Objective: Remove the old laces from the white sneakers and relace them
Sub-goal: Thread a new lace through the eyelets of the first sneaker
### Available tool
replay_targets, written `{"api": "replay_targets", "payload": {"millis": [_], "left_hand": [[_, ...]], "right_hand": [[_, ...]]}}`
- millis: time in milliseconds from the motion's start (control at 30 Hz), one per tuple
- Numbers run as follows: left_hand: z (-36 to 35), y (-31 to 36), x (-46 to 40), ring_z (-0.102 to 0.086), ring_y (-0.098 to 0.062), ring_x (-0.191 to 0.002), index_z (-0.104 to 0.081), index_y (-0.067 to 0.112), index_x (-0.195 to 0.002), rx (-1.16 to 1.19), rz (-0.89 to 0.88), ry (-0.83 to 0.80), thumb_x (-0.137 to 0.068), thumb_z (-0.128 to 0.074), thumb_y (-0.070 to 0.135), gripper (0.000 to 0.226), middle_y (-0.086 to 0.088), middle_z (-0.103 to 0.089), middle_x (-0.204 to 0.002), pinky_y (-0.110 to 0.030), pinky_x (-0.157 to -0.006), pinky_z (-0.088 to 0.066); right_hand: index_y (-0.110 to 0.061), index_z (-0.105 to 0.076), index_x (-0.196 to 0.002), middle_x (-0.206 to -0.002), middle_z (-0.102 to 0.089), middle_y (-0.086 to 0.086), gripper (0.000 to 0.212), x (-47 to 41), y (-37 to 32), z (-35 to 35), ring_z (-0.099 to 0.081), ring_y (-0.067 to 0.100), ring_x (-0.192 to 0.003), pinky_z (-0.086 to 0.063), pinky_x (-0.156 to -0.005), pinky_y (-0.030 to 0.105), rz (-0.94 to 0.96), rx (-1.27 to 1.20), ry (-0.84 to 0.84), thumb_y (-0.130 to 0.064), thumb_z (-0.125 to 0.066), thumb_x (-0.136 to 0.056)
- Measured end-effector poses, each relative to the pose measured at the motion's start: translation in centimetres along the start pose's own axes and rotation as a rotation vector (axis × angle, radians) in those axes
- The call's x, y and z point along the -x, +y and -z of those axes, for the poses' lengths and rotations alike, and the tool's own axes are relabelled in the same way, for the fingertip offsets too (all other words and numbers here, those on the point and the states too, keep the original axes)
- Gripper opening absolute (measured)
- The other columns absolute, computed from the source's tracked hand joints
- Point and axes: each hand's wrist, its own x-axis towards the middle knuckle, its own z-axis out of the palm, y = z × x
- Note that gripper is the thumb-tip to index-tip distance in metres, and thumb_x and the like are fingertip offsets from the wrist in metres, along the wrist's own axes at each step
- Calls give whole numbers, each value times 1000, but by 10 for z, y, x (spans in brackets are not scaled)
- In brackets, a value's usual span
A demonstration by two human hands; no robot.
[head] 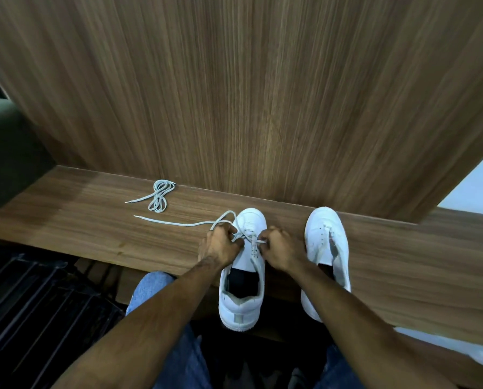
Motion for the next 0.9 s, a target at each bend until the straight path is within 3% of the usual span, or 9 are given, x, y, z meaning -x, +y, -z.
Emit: {"api": "replay_targets", "payload": {"millis": [167, 300, 400, 433, 500, 567, 700, 800, 900], "left_hand": [[2, -2, -2, -63, -22, -103, -66, 31, -102, 26, -10, -11, -75, -68, 44, 30, 7, -70, -101, -33, -89, -49], [2, -4, -3, -63, -21, -102, -66, 31, -104, 30, -32, -26, -77, -68, 42, 29, 6, -69, -101, -33, -90, -50], [-1, -4, -1, -61, -22, -105, -63, 32, -106, 34, -55, 40, -75, -69, 42, 33, 4, -67, -108, -35, -92, -47], [-2, -4, 0, -60, -21, -108, -62, 32, -107, 47, -64, 70, -74, -70, 41, 36, 5, -64, -113, -37, -94, -46], [-3, -4, 2, -56, -22, -112, -61, 31, -109, 29, -69, 112, -73, -71, 42, 39, 4, -58, -117, -40, -96, -44], [-1, -2, 3, -52, -23, -115, -60, 29, -111, -21, -61, 125, -73, -71, 45, 42, 3, -54, -118, -41, -96, -42], [1, -3, 3, -52, -24, -116, -58, 28, -113, -43, -46, 97, -73, -70, 48, 46, 2, -54, -119, -39, -95, -42], [1, -6, 2, -54, -23, -115, -57, 30, -114, -25, -37, 74, -72, -68, 50, 49, 2, -56, -119, -39, -94, -44], [3, -9, 0, -56, -24, -113, -56, 31, -115, -9, -33, 67, -71, -69, 52, 51, 2, -57, -120, -40, -94, -45]], "right_hand": [[-24, -68, -88, -98, -71, 0, 17, -4, -1, 7, -64, 24, -97, -50, -78, 33, -124, -180, 92, -19, -52, -85], [-26, -69, -71, -79, -71, -11, 26, -6, 11, 51, -65, 9, -84, -52, -87, 31, -260, -788, 510, -6, -58, -84], [-26, -68, -77, -81, -69, -9, 17, -5, 27, 72, -65, 13, -86, -52, -84, 33, -376, -782, 697, -13, -61, -86], [-25, -69, -90, -93, -69, -4, 14, -3, 31, 71, -65, 18, -95, -50, -85, 32, -389, -662, 660, -14, -61, -86], [-21, -62, -121, -122, -60, 5, 36, -1, 37, 58, -56, 25, -115, -46, -94, 35, -315, -360, 508, -15, -61, -86], [-21, -57, -130, -131, -52, 6, 44, 1, 34, 39, -52, 28, -119, -45, -97, 38, -155, -163, 369, -20, -63, -86], [-25, -63, -121, -129, -54, -2, 32, 2, 11, 7, -48, 25, -121, -38, -101, 35, 53, 4, 100, -27, -57, -90], [-21, -71, -98, -109, -67, 0, 23, 1, -1, -5, -59, 26, -104, -41, -95, 36, 78, 104, 136, -27, -49, -89], [-20, -70, -92, -95, -69, 1, 24, 1, -2, 6, -62, 23, -88, -45, -75, 29, -97, -112, 210, -23, -46, -90]]}}
